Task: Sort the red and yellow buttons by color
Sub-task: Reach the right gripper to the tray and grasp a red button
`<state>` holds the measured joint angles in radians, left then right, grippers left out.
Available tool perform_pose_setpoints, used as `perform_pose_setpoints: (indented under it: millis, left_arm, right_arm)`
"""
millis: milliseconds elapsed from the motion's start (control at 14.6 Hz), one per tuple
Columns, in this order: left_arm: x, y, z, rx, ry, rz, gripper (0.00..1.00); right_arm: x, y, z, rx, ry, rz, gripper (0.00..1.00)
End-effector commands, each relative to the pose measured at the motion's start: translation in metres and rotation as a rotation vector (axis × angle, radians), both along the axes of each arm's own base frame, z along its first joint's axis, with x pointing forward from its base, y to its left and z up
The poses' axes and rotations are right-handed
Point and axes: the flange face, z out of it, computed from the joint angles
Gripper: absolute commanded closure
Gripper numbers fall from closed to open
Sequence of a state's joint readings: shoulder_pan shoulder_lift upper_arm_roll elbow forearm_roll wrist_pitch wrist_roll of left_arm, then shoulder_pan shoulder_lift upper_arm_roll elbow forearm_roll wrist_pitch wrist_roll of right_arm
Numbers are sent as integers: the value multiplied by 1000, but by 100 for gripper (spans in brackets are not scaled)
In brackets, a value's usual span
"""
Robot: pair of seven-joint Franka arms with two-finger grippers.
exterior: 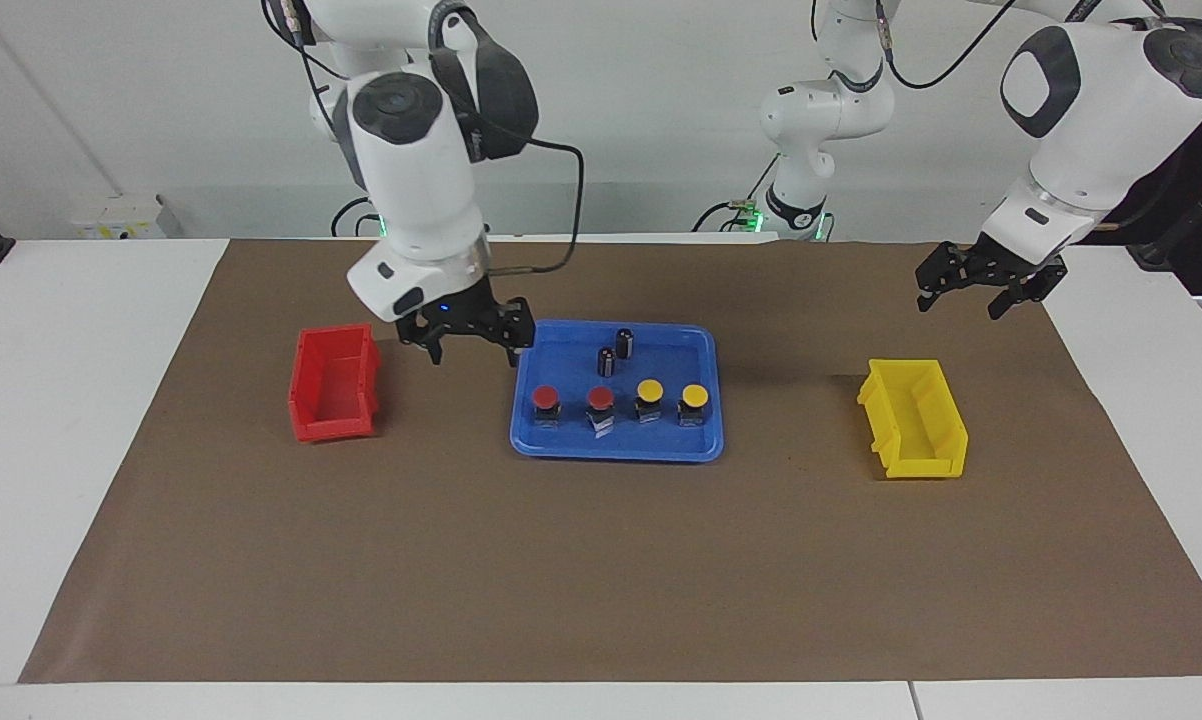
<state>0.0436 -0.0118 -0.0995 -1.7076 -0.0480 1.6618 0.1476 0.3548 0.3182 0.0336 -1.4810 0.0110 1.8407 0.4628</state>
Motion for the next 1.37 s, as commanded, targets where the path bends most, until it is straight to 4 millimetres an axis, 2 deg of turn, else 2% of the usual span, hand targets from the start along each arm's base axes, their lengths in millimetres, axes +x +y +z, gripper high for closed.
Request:
perform_pose_setpoints:
  millis: [0, 68, 273, 410, 683, 820, 1093, 1298]
  left_arm:
    - [-7, 3, 3, 16, 2, -1, 0]
    - [-7, 3, 4, 16, 0, -1, 0]
    - [-7, 3, 4, 16, 0, -1, 0]
    - [-7, 3, 4, 16, 0, -1, 0]
    - [-7, 3, 4, 16, 0, -1, 0]
    - [-7, 3, 4, 16, 0, 1, 0]
    - [-14, 4, 2, 19, 39, 8, 0]
    - [-14, -1, 3, 20, 41, 17, 0]
  right_arm:
    - [-34, 2, -58, 5, -27, -32, 0]
    - [-38, 22, -74, 1, -16, -37, 0]
    - [-32, 31, -109, 5, -24, -43, 0]
    - [-37, 37, -128, -4, -8, -27, 0]
    - [-53, 35, -147, -18, 19, -9, 0]
    - [-54, 36, -146, -16, 16, -6, 3]
    - [-65, 48, -154, -23, 30, 24, 20]
    - [-66, 48, -157, -18, 22, 27, 41]
